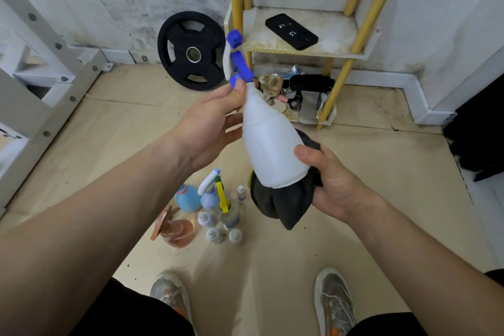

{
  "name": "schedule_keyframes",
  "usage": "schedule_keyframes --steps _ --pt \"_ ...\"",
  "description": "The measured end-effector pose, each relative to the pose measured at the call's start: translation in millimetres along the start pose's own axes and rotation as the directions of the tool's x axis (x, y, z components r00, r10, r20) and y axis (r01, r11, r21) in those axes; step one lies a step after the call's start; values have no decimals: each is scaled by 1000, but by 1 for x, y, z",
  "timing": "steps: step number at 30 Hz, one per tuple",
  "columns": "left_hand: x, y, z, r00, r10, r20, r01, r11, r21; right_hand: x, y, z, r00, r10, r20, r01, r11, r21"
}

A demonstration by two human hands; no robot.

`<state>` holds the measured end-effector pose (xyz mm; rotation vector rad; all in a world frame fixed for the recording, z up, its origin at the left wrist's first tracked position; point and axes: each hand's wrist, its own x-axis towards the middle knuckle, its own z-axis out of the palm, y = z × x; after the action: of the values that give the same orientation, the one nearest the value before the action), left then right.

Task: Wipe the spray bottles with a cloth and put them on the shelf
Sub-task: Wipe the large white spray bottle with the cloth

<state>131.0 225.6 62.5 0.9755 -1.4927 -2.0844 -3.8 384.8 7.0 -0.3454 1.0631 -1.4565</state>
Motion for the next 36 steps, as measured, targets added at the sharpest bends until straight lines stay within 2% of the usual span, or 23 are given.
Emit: schedule_keyframes --steps 3,5,9,10,12,14,17,21,26,29,30,32,34,36 --pt "-2 4 0 998 -4 66 11 995 -101 -4 0 1 999 34 40 -38 993 116" --pt "-2 6 -2 996 14 88 -4 994 -113 -5 -2 3 999 32 3 -32 991 132" --pt "-1 6 -5 998 38 55 -38 999 -7 3 -4 7 964 27 -263 2 994 107" --pt "-2 5 -4 998 38 42 -39 999 28 5 -5 8 949 -9 -316 34 997 73" --pt "-2 0 -1 999 39 7 -39 996 78 8 -7 9 921 -170 -352 138 984 -113" --pt "-3 -6 4 997 53 -49 -48 994 100 8 -9 14 897 -322 -303 207 912 -355" --pt "-5 -19 15 988 59 -144 -45 994 98 7 -10 27 869 -471 -153 295 740 -604" --pt "-5 -28 24 968 31 -249 -16 998 62 4 -1 39 770 -630 97 363 309 -879" --pt "3 -21 20 930 23 -366 1 998 65 -6 19 45 645 -653 398 404 -152 -902" --pt "6 -18 15 903 -13 -430 32 999 38 -9 32 39 651 -582 487 374 -313 -873" --pt "6 -18 14 895 -25 -444 41 999 28 -10 36 37 663 -565 491 367 -326 -871" --pt "5 -18 14 887 -36 -460 54 998 26 -8 39 34 678 -582 448 365 -263 -893" --pt "3 -19 15 888 -29 -460 56 997 46 -5 38 33 708 -613 350 375 -92 -922" --pt "0 -20 16 893 -23 -449 57 997 61 -3 34 32 770 -604 207 367 154 -917"
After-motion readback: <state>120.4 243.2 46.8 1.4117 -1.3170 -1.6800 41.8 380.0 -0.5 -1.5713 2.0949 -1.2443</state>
